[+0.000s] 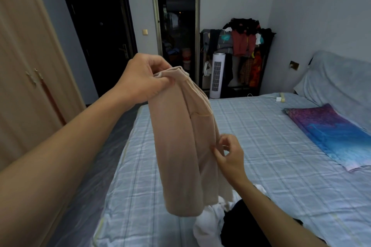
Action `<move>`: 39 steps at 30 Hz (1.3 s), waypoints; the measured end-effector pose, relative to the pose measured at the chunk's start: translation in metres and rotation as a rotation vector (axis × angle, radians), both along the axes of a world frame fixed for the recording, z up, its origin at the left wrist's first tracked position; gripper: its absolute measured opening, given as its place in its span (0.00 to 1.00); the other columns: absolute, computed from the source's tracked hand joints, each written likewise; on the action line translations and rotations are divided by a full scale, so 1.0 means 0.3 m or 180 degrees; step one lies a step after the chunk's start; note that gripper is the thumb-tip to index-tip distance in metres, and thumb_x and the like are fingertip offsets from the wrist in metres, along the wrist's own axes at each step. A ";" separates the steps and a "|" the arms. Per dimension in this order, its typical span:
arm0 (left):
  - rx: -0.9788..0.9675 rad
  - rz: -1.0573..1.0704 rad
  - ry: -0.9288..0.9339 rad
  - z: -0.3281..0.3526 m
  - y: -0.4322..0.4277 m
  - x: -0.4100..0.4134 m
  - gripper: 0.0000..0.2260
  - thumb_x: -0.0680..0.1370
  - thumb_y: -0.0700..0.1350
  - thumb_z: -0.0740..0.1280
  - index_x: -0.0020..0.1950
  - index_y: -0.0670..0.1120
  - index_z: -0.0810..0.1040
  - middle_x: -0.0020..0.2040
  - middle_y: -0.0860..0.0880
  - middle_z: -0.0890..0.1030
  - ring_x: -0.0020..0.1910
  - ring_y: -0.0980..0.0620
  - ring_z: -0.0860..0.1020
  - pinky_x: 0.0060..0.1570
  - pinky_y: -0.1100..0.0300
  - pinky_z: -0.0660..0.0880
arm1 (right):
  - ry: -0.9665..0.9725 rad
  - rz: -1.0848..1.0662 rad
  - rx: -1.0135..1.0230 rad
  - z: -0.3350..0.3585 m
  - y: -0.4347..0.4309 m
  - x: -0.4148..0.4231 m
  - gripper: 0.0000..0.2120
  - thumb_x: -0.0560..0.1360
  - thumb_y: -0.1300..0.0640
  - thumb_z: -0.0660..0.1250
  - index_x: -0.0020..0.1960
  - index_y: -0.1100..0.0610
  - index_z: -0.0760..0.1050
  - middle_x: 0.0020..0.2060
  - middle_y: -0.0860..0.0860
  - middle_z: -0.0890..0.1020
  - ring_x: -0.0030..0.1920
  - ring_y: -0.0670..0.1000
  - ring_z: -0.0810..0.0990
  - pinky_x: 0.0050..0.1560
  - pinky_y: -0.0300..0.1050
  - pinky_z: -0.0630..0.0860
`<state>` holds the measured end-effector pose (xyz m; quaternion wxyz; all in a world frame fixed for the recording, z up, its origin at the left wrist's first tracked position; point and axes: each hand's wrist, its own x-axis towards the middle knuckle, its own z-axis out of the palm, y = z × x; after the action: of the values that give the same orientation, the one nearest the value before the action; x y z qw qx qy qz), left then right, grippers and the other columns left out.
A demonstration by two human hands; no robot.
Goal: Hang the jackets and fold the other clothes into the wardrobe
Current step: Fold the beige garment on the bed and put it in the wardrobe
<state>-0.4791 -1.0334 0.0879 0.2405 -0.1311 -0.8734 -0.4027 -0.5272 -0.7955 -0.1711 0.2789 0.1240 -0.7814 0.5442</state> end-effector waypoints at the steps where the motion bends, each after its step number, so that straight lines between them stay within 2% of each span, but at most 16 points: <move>1: -0.0042 -0.0025 0.0021 0.006 0.013 -0.003 0.04 0.73 0.43 0.75 0.47 0.50 0.85 0.43 0.53 0.85 0.46 0.58 0.83 0.47 0.57 0.81 | 0.0131 0.0027 0.0047 -0.009 -0.010 0.006 0.15 0.68 0.66 0.75 0.43 0.50 0.73 0.48 0.44 0.78 0.49 0.47 0.79 0.46 0.37 0.76; 4: -0.0115 -0.0048 0.0032 0.014 0.036 -0.011 0.03 0.73 0.45 0.75 0.47 0.50 0.85 0.43 0.52 0.85 0.46 0.58 0.82 0.46 0.59 0.80 | 0.0154 0.0124 0.0153 -0.032 -0.041 0.022 0.13 0.68 0.62 0.77 0.50 0.52 0.80 0.55 0.46 0.79 0.57 0.45 0.78 0.51 0.38 0.76; 7: -0.0184 -0.0020 0.0035 0.008 0.034 -0.013 0.03 0.73 0.45 0.75 0.46 0.51 0.85 0.43 0.54 0.84 0.45 0.60 0.82 0.43 0.64 0.78 | 0.0050 0.0226 0.0076 -0.042 -0.080 0.027 0.14 0.68 0.61 0.78 0.52 0.52 0.82 0.56 0.47 0.80 0.58 0.43 0.78 0.55 0.39 0.76; 10: -0.0167 0.0022 0.0029 0.001 0.015 -0.006 0.05 0.73 0.42 0.75 0.46 0.51 0.85 0.42 0.54 0.85 0.45 0.60 0.82 0.42 0.66 0.76 | 0.0020 0.0502 0.0035 -0.039 -0.127 0.033 0.11 0.67 0.63 0.78 0.49 0.56 0.84 0.53 0.47 0.82 0.55 0.43 0.80 0.54 0.40 0.77; 14: -0.0122 0.0113 0.0003 -0.006 -0.026 0.008 0.05 0.74 0.41 0.75 0.46 0.51 0.85 0.43 0.53 0.85 0.46 0.59 0.83 0.45 0.61 0.80 | -0.0038 0.0909 0.0114 -0.041 -0.195 0.054 0.07 0.68 0.64 0.76 0.45 0.56 0.84 0.44 0.48 0.83 0.47 0.47 0.81 0.49 0.42 0.77; 17: -0.0125 0.0185 -0.0010 -0.012 -0.068 0.018 0.05 0.74 0.41 0.75 0.46 0.50 0.85 0.43 0.51 0.85 0.47 0.56 0.83 0.48 0.55 0.82 | -0.0040 0.0836 0.0206 -0.047 -0.219 0.059 0.03 0.70 0.63 0.75 0.42 0.57 0.83 0.37 0.48 0.81 0.40 0.48 0.79 0.43 0.42 0.76; 19: -0.0154 0.0250 0.0018 -0.019 -0.101 0.021 0.05 0.74 0.41 0.75 0.46 0.51 0.85 0.43 0.50 0.85 0.47 0.54 0.83 0.48 0.52 0.82 | -0.0026 0.0730 0.0213 -0.045 -0.210 0.055 0.04 0.71 0.63 0.74 0.38 0.57 0.81 0.34 0.49 0.80 0.38 0.50 0.78 0.41 0.46 0.75; 24: -0.0293 0.0190 0.0000 -0.059 -0.162 0.016 0.08 0.74 0.41 0.75 0.46 0.55 0.83 0.44 0.53 0.85 0.47 0.55 0.82 0.45 0.56 0.79 | -0.0044 0.0588 0.0472 -0.009 -0.106 0.018 0.06 0.71 0.60 0.71 0.35 0.58 0.79 0.32 0.50 0.80 0.36 0.50 0.78 0.41 0.49 0.75; 26: -0.0352 0.0148 -0.0021 -0.077 -0.171 0.011 0.11 0.74 0.41 0.75 0.44 0.58 0.82 0.44 0.56 0.84 0.46 0.58 0.82 0.43 0.60 0.76 | -0.0052 0.0549 0.0579 0.028 -0.041 -0.007 0.05 0.72 0.64 0.72 0.37 0.59 0.80 0.33 0.50 0.81 0.36 0.51 0.80 0.42 0.49 0.77; 28: -0.0335 0.0129 -0.0053 -0.087 -0.178 0.001 0.11 0.74 0.41 0.75 0.44 0.58 0.82 0.44 0.55 0.84 0.46 0.57 0.82 0.43 0.59 0.76 | -0.0042 0.0510 0.0712 0.082 0.029 -0.027 0.06 0.72 0.69 0.72 0.39 0.60 0.81 0.34 0.51 0.82 0.37 0.52 0.81 0.42 0.49 0.78; 32: -0.0229 0.0072 -0.0013 -0.071 -0.180 -0.016 0.08 0.74 0.42 0.75 0.45 0.56 0.83 0.43 0.50 0.85 0.45 0.50 0.83 0.42 0.53 0.79 | 0.0071 0.0634 0.1054 0.222 0.168 -0.047 0.08 0.74 0.71 0.69 0.42 0.60 0.81 0.36 0.51 0.83 0.39 0.49 0.82 0.43 0.39 0.77; 36: 0.0027 -0.0110 0.0188 -0.031 -0.143 -0.026 0.08 0.74 0.41 0.74 0.46 0.54 0.83 0.42 0.48 0.85 0.40 0.56 0.81 0.38 0.57 0.78 | 0.0269 0.0579 0.0992 0.324 0.295 -0.057 0.05 0.76 0.66 0.70 0.46 0.58 0.82 0.39 0.45 0.84 0.41 0.44 0.82 0.45 0.32 0.76; 39: 0.0069 -0.0195 0.0265 -0.015 -0.093 -0.042 0.05 0.75 0.42 0.74 0.48 0.52 0.84 0.42 0.48 0.85 0.41 0.57 0.81 0.38 0.59 0.77 | -0.0086 0.0481 0.0970 0.229 0.298 -0.038 0.05 0.74 0.66 0.72 0.43 0.57 0.81 0.37 0.49 0.84 0.38 0.45 0.82 0.42 0.40 0.78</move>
<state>-0.4917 -1.0614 0.0833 0.2656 -0.1718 -0.8538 -0.4134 -0.5385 -0.7060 -0.1023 0.2046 0.2160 -0.8470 0.4405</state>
